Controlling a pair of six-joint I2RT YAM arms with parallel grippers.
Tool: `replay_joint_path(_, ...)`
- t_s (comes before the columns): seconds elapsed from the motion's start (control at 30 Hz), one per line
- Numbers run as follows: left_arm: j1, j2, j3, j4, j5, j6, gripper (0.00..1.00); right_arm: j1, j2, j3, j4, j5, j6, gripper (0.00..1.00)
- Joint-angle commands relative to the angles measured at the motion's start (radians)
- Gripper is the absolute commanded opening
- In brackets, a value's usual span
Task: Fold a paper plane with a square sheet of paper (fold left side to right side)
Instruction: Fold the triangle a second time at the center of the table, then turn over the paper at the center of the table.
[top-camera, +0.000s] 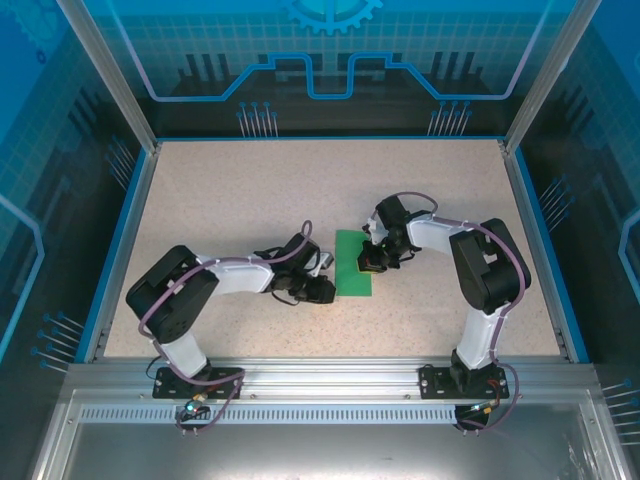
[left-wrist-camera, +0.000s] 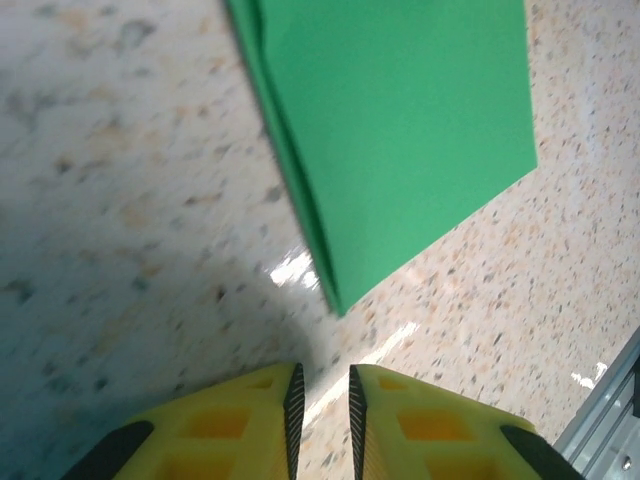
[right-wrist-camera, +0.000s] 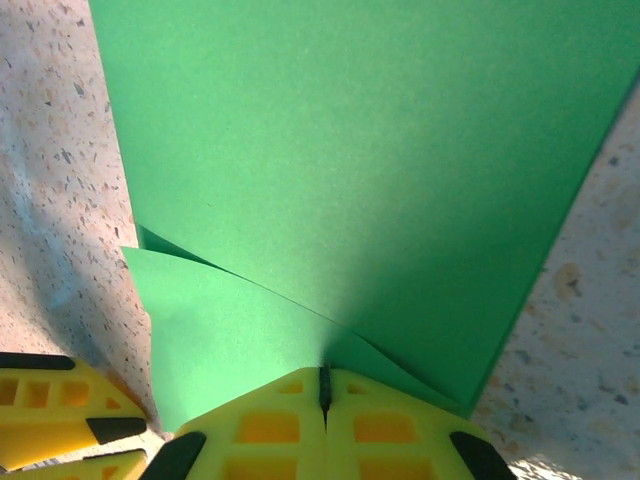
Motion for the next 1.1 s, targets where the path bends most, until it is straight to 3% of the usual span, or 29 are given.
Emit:
replay_joint_path(0.0,0.029,-0.07,-0.025,-0.034,0.037,-0.018,0.26,0.002,-0.057,-0.032,0.042,-0.019,0.008,0.03)
replay_joint_path(0.03,0.037,-0.086,-0.023,-0.026,0.042,-0.021,0.28,0.002,-0.079,-0.038,0.054,-0.02,0.009,0.05)
replay_joint_path(0.1,0.058,-0.113,-0.017,0.0,0.049,-0.032,0.32,-0.001,-0.133,-0.051,0.063,0.009,0.008,0.22)
replay_joint_path(0.3,0.108,-0.103,0.034,0.081,0.06,-0.058,0.46,-0.015,-0.292,-0.107,0.019,0.179,-0.027,0.56)
replay_joint_path(0.5,0.109,0.001,0.121,0.103,0.069,-0.033,0.51,-0.069,-0.38,-0.215,0.081,0.095,-0.012,0.76)
replay_joint_path(0.8,0.109,0.14,0.204,0.127,0.103,-0.026,0.47,-0.076,-0.385,-0.255,0.132,-0.011,0.001,0.86)
replay_joint_path(0.97,0.109,0.134,0.187,0.134,0.082,-0.021,0.23,-0.072,-0.34,-0.25,0.157,-0.049,0.022,0.87)
replay_joint_path(1.07,0.109,0.119,0.17,0.132,0.066,-0.02,0.15,-0.066,-0.312,-0.24,0.175,-0.053,0.039,0.87)
